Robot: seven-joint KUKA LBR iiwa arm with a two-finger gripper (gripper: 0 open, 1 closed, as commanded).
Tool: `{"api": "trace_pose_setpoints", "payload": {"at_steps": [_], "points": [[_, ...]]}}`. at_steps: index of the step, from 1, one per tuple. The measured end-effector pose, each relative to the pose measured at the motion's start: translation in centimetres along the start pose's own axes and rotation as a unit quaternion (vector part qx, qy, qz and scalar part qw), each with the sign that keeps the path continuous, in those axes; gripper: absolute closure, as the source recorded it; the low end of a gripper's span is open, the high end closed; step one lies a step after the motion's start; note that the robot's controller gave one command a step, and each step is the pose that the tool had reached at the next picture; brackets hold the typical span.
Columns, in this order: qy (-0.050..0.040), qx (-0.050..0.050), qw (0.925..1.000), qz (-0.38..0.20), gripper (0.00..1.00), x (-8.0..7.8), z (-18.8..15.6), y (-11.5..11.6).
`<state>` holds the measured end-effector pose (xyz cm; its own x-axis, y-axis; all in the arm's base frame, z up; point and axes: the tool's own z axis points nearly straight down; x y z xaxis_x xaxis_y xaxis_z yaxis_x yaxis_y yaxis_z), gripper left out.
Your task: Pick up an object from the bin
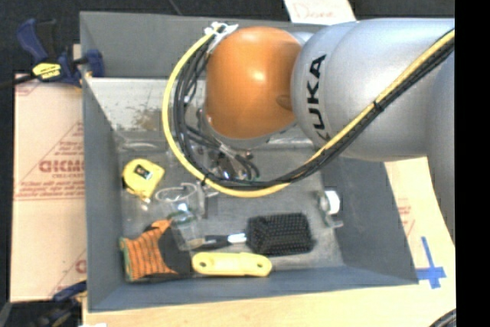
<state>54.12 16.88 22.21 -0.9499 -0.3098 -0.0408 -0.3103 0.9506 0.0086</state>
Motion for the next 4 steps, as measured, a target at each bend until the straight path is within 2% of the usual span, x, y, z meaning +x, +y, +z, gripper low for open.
{"api": "trace_pose_setpoints", "payload": {"at_steps": [1,2,3,4], "points": [[0.0169,0.002,0.9998,0.013,0.0,4.2,10.8,-9.3],[-0.0071,-0.003,0.9998,0.018,0.0,3.1,4.7,-1.1],[0.0133,0.003,0.9998,0.018,0.0,9.2,13.8,-8.1],[-0.0151,0.0,0.9996,0.023,0.0,5.2,8.8,-11.4]]}}
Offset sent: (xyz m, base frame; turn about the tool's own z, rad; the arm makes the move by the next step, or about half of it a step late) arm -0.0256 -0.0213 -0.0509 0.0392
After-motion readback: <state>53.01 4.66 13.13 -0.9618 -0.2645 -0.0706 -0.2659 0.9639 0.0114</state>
